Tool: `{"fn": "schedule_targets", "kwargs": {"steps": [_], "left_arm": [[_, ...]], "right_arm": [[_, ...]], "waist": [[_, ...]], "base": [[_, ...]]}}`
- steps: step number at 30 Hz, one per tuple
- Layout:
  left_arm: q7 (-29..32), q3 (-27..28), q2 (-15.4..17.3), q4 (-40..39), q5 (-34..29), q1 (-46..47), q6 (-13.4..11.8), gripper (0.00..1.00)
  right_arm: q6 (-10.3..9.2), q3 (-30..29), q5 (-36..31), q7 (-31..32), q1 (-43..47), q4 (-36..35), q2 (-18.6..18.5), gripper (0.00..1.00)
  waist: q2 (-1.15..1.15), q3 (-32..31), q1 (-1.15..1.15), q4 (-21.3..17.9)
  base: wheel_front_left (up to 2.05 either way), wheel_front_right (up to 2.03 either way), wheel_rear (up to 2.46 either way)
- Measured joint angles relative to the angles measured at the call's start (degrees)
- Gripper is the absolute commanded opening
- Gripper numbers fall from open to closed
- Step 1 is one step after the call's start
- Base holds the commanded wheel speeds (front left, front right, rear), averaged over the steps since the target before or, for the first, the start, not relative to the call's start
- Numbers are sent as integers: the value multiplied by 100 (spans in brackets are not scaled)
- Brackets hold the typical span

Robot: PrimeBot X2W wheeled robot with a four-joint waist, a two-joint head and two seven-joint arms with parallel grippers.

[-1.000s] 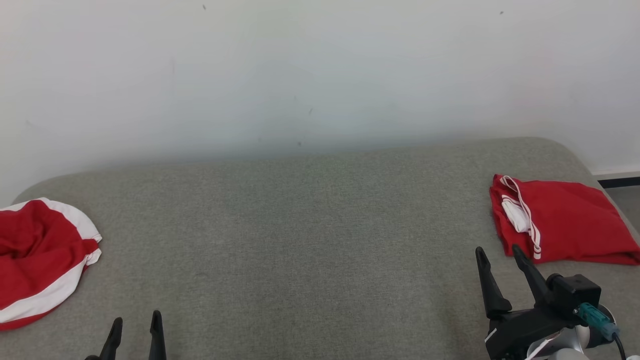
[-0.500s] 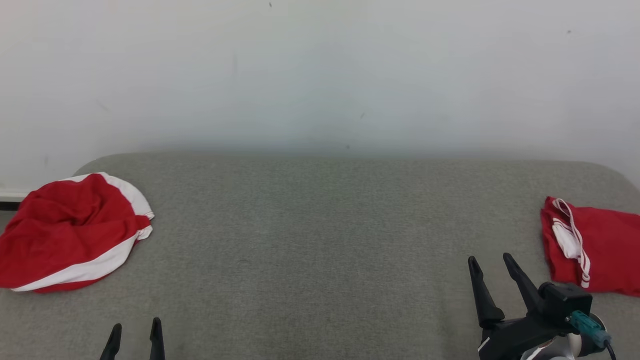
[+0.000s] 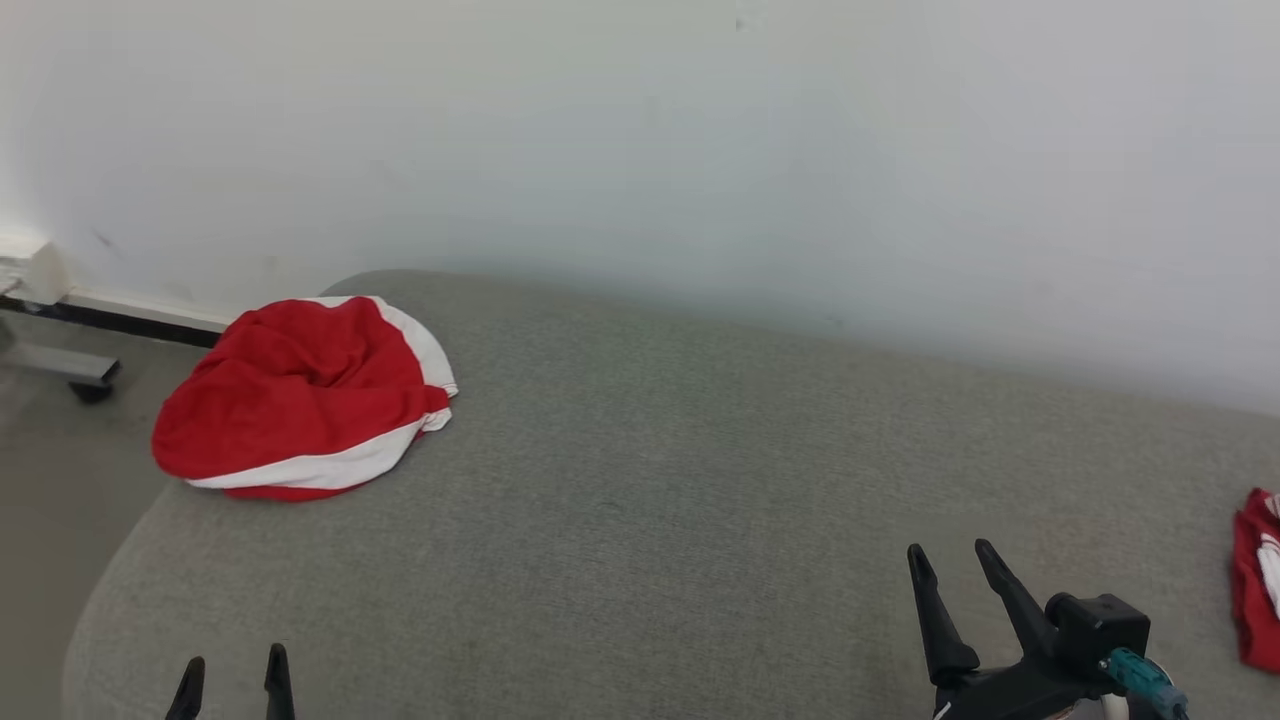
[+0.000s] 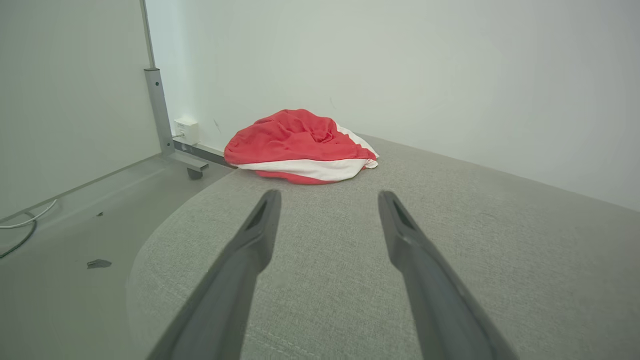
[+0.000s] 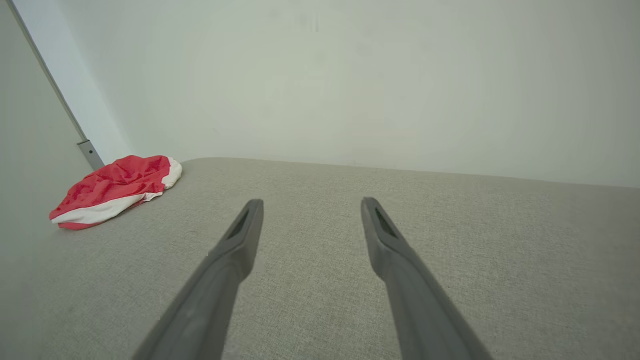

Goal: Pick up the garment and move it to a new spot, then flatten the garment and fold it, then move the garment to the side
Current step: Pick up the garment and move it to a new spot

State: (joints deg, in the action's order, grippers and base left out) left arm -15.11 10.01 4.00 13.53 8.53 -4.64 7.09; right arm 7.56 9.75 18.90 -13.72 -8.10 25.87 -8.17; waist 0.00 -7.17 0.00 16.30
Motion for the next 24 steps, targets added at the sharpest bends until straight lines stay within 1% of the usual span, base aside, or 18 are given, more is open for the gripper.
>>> {"fn": "schedule_targets", "kwargs": {"steps": [6,11,20,24], "left_arm": [[-1,-5,31,-113,-47,-27,-1,100],[-1,44,44,-225,-44,-37,-10,100],[-1,75,43,-299,14,-20,-47,100],[8,38,64,-204,74,170,-45,100]], "right_arm": [[0,38,74,-52,9,138,60,100],[0,145,101,-76,-37,222,85,100],[0,243,155,-102,-131,336,86,100],[0,246,168,-119,-123,345,86,100]], "waist": [[0,-40,0,462],[0,-23,0,742],[1,122,0,927],[1,177,0,968]], "base": [[0,0,0],[0,0,0],[0,0,0],[0,0,0]]}}
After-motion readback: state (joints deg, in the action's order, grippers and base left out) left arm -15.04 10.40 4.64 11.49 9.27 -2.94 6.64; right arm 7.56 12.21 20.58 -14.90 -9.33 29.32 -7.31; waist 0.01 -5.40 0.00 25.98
